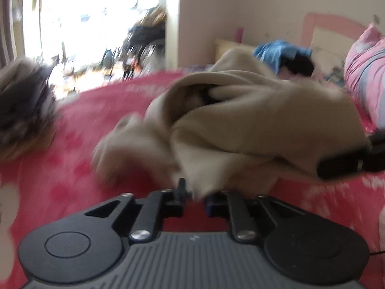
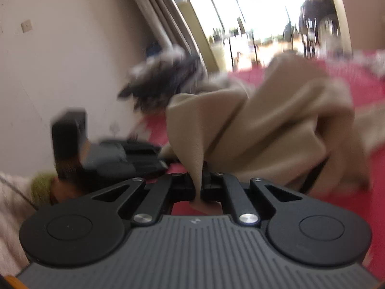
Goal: Fold clothes
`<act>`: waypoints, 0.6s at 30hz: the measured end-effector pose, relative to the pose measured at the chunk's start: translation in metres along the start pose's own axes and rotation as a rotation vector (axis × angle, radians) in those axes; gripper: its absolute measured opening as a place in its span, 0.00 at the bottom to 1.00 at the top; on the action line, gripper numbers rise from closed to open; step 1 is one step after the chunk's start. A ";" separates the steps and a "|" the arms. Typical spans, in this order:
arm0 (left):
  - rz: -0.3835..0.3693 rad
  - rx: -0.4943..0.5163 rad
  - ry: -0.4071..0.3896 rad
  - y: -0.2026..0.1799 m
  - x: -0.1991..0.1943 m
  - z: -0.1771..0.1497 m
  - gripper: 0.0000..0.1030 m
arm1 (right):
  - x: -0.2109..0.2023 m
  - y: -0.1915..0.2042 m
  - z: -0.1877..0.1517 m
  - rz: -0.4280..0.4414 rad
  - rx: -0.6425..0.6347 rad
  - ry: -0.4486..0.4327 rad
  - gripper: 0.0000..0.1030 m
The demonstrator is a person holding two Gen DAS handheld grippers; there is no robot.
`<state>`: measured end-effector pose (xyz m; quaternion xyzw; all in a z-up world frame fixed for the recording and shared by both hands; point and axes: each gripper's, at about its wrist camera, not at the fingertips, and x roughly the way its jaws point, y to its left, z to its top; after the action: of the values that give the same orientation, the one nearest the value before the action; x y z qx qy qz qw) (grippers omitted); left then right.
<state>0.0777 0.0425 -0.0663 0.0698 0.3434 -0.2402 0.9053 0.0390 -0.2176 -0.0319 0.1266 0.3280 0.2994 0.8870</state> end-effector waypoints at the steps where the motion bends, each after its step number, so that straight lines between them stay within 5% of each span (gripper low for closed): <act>1: 0.009 -0.014 0.018 0.004 -0.007 -0.004 0.29 | 0.003 -0.001 -0.012 -0.004 0.019 0.033 0.01; 3: 0.032 -0.036 0.036 0.013 -0.020 -0.007 0.36 | 0.010 -0.002 -0.035 -0.012 0.057 0.098 0.01; 10: 0.030 -0.019 -0.117 0.006 -0.035 0.037 0.92 | 0.023 0.013 -0.072 -0.047 0.062 0.291 0.05; 13: 0.002 0.034 -0.172 -0.017 -0.012 0.062 0.98 | 0.011 0.018 -0.065 -0.056 0.062 0.269 0.08; 18: 0.001 0.053 -0.105 -0.045 0.046 0.081 0.98 | -0.030 -0.003 -0.046 -0.059 0.186 0.166 0.26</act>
<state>0.1334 -0.0381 -0.0332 0.0813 0.2890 -0.2519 0.9200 -0.0080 -0.2369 -0.0527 0.1733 0.4303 0.2511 0.8495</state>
